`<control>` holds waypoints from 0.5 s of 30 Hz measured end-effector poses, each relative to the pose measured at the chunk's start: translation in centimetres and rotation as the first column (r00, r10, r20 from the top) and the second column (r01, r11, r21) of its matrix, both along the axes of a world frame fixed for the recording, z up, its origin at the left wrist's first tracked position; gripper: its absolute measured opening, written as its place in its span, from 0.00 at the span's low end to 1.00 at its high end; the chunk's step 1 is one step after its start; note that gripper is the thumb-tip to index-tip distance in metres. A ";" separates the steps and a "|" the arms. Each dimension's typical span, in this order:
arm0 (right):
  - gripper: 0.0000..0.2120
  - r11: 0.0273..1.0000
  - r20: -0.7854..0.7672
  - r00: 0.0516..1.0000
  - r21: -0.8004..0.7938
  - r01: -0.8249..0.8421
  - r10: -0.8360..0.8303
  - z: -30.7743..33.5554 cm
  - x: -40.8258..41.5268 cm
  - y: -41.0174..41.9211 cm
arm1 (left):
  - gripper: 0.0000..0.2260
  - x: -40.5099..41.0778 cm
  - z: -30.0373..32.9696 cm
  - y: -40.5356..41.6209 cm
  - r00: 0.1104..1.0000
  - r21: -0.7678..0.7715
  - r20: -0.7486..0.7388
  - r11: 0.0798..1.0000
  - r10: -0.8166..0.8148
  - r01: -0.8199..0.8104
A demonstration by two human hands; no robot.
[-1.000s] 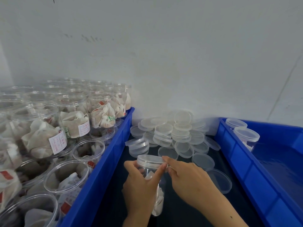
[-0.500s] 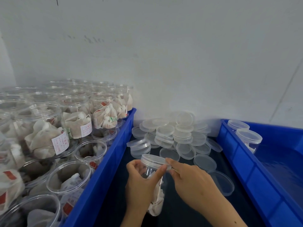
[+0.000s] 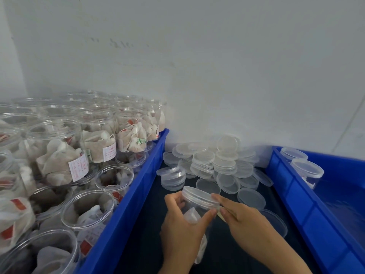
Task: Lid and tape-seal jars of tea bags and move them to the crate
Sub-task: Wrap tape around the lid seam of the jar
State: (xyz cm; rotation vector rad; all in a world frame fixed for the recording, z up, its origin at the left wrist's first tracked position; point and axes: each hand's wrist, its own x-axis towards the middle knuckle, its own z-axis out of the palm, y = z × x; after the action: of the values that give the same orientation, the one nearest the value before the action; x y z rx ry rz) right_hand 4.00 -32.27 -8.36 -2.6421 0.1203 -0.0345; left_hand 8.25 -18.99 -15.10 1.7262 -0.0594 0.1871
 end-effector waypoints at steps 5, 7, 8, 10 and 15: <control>0.20 0.998 0.027 1.000 -0.060 -0.013 0.015 0.4 -0.1 0.5 | 0.42 0.6 0.4 0.8 0.999 0.097 0.031 0.995 -0.038 0.034; 0.21 0.998 0.014 1.000 -0.070 -0.009 0.010 0.6 -0.1 0.8 | 0.43 1.0 0.3 1.1 0.998 0.068 0.021 0.996 -0.050 0.049; 0.21 0.997 -0.001 1.000 -0.073 -0.007 0.007 0.7 0.0 0.9 | 0.43 1.2 0.2 1.2 0.998 0.048 0.012 0.997 -0.060 0.059; 0.22 0.996 -0.046 0.999 -0.085 0.003 -0.007 0.9 0.2 1.1 | 0.43 1.6 0.1 1.5 0.997 0.004 -0.008 0.997 -0.075 0.075; 0.24 0.981 -0.119 0.989 -0.185 0.066 -0.089 1.8 0.9 1.6 | 0.41 1.8 -0.2 2.1 0.996 -0.107 0.003 0.990 -0.092 0.092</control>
State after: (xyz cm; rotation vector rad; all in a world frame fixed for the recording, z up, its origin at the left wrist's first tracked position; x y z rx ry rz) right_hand 4.88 -30.70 -6.61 -2.8190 0.2759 0.1012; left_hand 10.09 -16.93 -15.32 1.6127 -0.1248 0.1180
